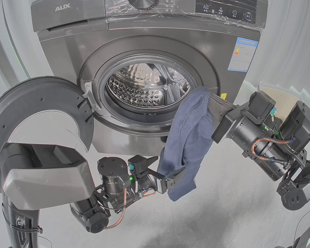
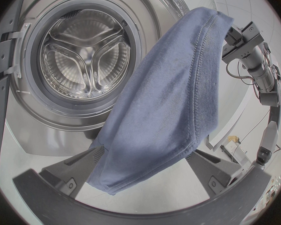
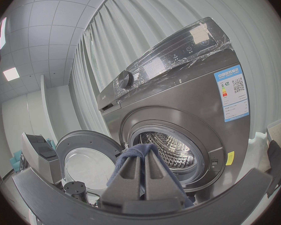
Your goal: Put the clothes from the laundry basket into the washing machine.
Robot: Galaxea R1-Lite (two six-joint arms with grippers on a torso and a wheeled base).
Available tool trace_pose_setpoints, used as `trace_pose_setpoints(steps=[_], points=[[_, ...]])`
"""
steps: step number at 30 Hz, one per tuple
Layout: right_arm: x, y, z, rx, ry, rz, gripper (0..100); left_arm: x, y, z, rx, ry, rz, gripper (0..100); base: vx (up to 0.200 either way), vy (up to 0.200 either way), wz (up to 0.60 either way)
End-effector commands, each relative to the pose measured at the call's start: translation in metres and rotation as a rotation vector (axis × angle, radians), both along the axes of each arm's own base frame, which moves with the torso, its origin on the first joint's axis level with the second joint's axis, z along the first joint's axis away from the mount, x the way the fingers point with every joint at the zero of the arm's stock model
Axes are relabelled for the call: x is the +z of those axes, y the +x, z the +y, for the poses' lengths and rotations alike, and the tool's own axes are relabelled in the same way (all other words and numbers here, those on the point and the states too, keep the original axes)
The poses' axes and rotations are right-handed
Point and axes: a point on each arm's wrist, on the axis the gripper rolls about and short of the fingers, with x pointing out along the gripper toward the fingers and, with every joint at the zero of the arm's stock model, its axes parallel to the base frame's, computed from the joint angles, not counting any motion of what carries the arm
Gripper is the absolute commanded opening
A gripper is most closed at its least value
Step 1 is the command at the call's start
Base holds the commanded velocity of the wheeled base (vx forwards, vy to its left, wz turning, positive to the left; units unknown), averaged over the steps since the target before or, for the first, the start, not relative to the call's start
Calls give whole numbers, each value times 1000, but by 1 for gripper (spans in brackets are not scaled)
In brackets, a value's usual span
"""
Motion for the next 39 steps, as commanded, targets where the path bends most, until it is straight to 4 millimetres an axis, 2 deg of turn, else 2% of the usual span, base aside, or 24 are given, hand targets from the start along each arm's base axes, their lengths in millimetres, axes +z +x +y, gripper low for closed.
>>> trace_pose_setpoints(steps=[1,10,11,19,24,26,28,29,32,33,39], points=[[-2,1,1,2,-5,4,0,-1,0,-3,-7,-1,-3,100,0,0,0],[-2,1,1,0,-4,5,0,-3,17,-11,21,-14,-49,100,0,0,0],[-2,1,1,0,-5,6,0,-3,17,-11,27,-14,-50,0,0,0,0],[-3,0,1,2,-9,9,0,1,21,-6,75,-18,-60,0,0,0,0],[-5,2,0,-3,-13,14,0,19,17,0,89,-41,-86,0,0,0,0],[-7,4,-1,-8,-17,20,0,34,8,8,91,-54,-102,0,0,0,0],[-7,4,-1,-8,-17,20,0,36,7,9,91,-57,-103,0,0,0,0],[-9,4,-2,-13,-22,26,0,50,-7,26,96,-57,-107,0,0,0,0],[-9,4,-2,-14,-23,27,0,60,-20,39,99,-57,-105,0,0,0,0],[-9,5,-3,-17,-21,27,0,67,-33,48,90,-58,-106,0,0,0,0],[-9,6,-5,-23,-11,33,0,72,-55,65,66,-46,-90,0,0,0,0]])
